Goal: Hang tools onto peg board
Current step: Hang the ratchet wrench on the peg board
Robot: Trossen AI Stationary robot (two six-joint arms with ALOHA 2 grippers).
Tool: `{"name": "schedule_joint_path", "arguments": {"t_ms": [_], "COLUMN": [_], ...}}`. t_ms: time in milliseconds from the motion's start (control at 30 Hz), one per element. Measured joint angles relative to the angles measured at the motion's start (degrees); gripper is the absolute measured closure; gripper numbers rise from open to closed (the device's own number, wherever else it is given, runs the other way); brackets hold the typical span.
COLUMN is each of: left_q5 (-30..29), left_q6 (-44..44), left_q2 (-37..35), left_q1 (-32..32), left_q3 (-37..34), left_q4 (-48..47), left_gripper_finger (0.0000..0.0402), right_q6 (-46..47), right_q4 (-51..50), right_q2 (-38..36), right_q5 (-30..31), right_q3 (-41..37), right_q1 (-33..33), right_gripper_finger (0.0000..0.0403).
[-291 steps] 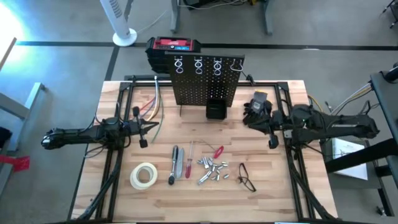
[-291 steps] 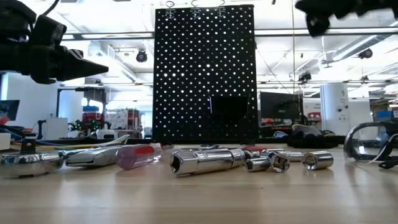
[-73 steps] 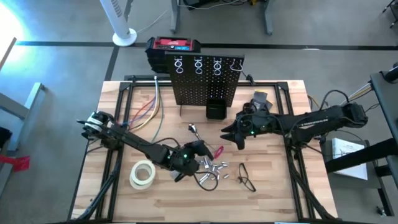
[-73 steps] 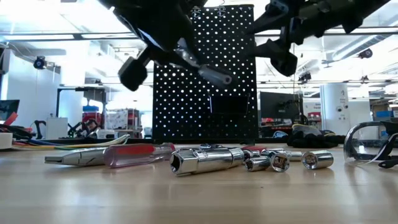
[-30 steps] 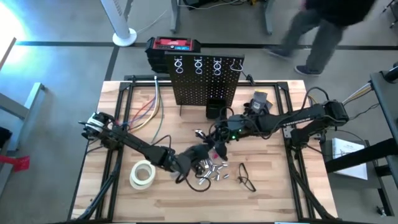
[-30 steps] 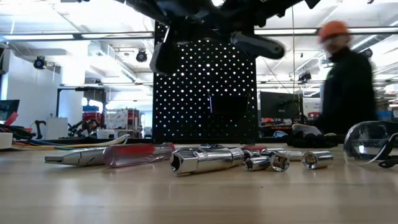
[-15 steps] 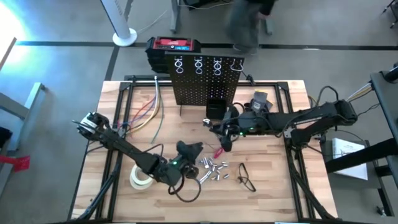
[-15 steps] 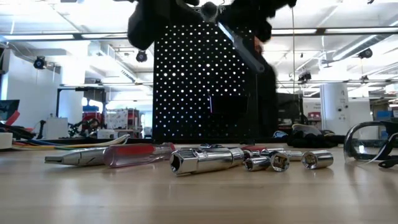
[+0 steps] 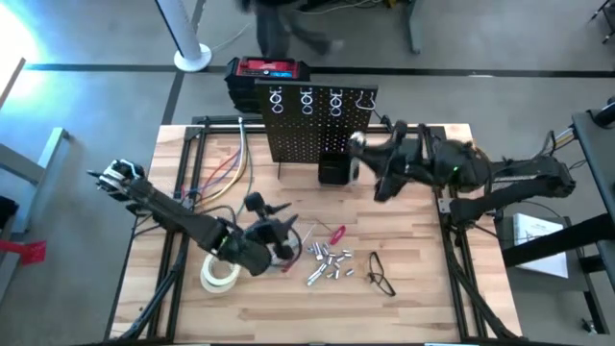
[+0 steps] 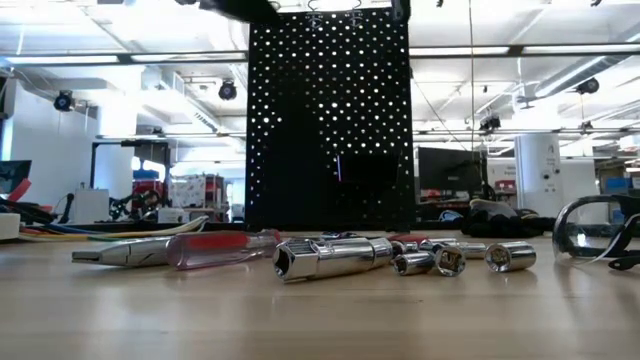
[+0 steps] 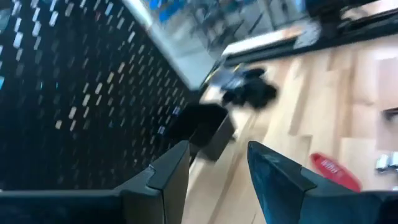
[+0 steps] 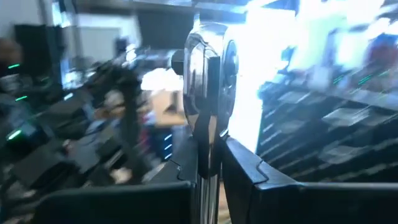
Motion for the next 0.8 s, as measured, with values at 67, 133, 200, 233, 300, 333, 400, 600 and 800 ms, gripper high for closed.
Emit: {"name": "schedule_joint_path", "arguments": {"t_ms": [67, 133, 200, 233, 300, 333, 400, 600, 800], "left_q5": [-0.02, -0.15, -0.27, -0.27, -0.31, -0.31, -0.30, -0.14, -0.27], "left_q6": [-4.77, -8.25, -10.92, -12.02, -13.66, -14.07, -15.33, -27.88, -38.17], "left_q2": [-1.09, -1.58, -1.70, -1.56, -0.98, -0.72, 0.10, 0.62, 0.60], "left_q1": [0.51, 1.18, 1.35, 1.37, 1.46, 1.46, 1.58, 2.35, 2.27], "left_q3": [-0.05, -0.11, -0.09, -0.11, -0.11, -0.11, -0.10, -0.11, -0.57], "left_q4": [-5.21, -8.33, -10.83, -11.61, -11.97, -13.01, -15.65, -31.72, -40.70], "left_gripper_finger": [0.0248, 0.0248, 0.0247, 0.0247, 0.0247, 0.0247, 0.0247, 0.0248, 0.0248], "right_q6": [-3.40, -6.73, -8.84, -9.25, -10.50, -11.31, -12.80, -11.35, -9.71], "right_q4": [1.39, 3.20, 3.33, 3.63, 2.80, 2.78, 2.66, -1.74, -7.74], "right_q2": [-0.42, -0.61, -0.29, 0.04, 1.18, 1.75, 2.95, 6.91, 10.47], "right_q5": [-0.07, -0.67, -0.61, -0.71, -1.18, -2.08, -3.61, -8.65, -10.50], "right_q3": [0.92, 2.95, 5.49, 6.97, 9.60, 10.97, 13.71, 22.24, 26.60], "right_q1": [-1.49, -3.45, -6.01, -7.21, -9.46, -10.39, -12.24, -19.16, -22.82], "right_gripper_finger": [0.0377, 0.0377, 0.0377, 0.0377, 0.0377, 0.0377, 0.0377, 0.0377, 0.0377]}}
